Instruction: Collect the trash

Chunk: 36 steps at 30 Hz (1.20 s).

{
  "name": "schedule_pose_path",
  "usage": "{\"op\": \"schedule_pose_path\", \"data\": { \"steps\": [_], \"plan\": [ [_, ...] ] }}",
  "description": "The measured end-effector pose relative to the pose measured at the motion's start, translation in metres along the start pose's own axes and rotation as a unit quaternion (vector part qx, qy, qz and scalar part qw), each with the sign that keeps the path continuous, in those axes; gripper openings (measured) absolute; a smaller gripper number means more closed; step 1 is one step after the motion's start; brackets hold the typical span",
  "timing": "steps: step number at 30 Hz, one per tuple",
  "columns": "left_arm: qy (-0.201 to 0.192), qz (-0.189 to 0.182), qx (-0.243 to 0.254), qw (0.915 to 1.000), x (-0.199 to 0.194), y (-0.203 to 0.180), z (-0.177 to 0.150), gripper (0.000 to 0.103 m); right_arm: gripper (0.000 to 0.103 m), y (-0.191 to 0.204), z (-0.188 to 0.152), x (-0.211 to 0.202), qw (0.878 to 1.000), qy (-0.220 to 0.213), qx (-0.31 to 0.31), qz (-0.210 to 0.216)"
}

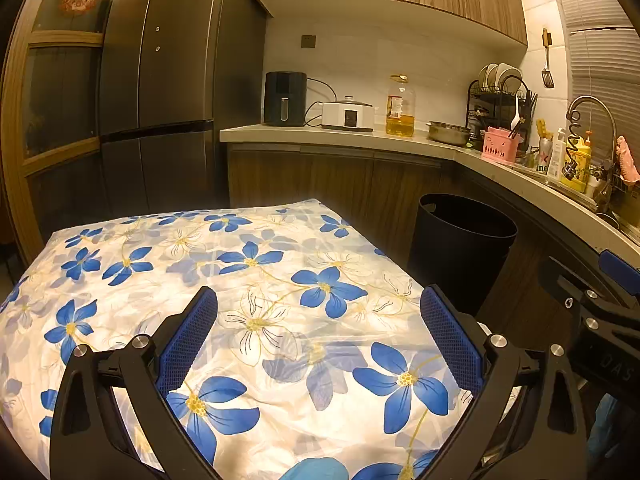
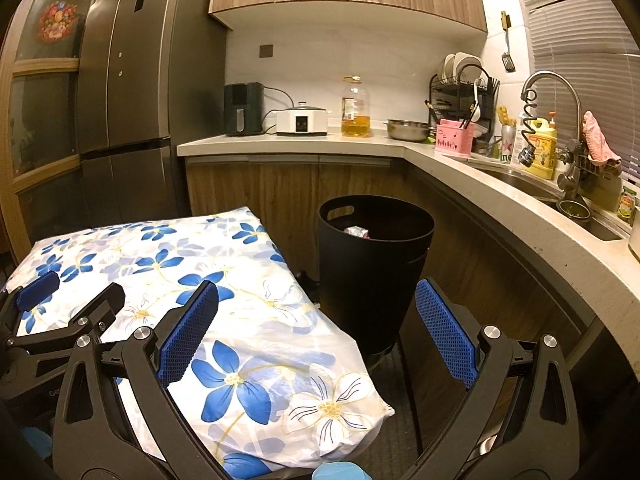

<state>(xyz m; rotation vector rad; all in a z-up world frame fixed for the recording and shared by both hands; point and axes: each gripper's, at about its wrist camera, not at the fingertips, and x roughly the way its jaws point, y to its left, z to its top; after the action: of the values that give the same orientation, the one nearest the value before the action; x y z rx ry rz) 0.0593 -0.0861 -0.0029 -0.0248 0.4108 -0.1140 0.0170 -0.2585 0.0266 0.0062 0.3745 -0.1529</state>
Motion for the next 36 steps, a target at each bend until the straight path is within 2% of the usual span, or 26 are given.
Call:
{"op": "schedule_pose_path", "data": {
  "steps": [36],
  "plan": [
    [0.000, 0.001, -0.002, 1.0000, -0.0008, 0.0024, -0.0004, 0.097, 0.098, 0.0031, -0.0009, 0.0002, 1.000, 0.000, -0.001, 0.001]
  ]
}}
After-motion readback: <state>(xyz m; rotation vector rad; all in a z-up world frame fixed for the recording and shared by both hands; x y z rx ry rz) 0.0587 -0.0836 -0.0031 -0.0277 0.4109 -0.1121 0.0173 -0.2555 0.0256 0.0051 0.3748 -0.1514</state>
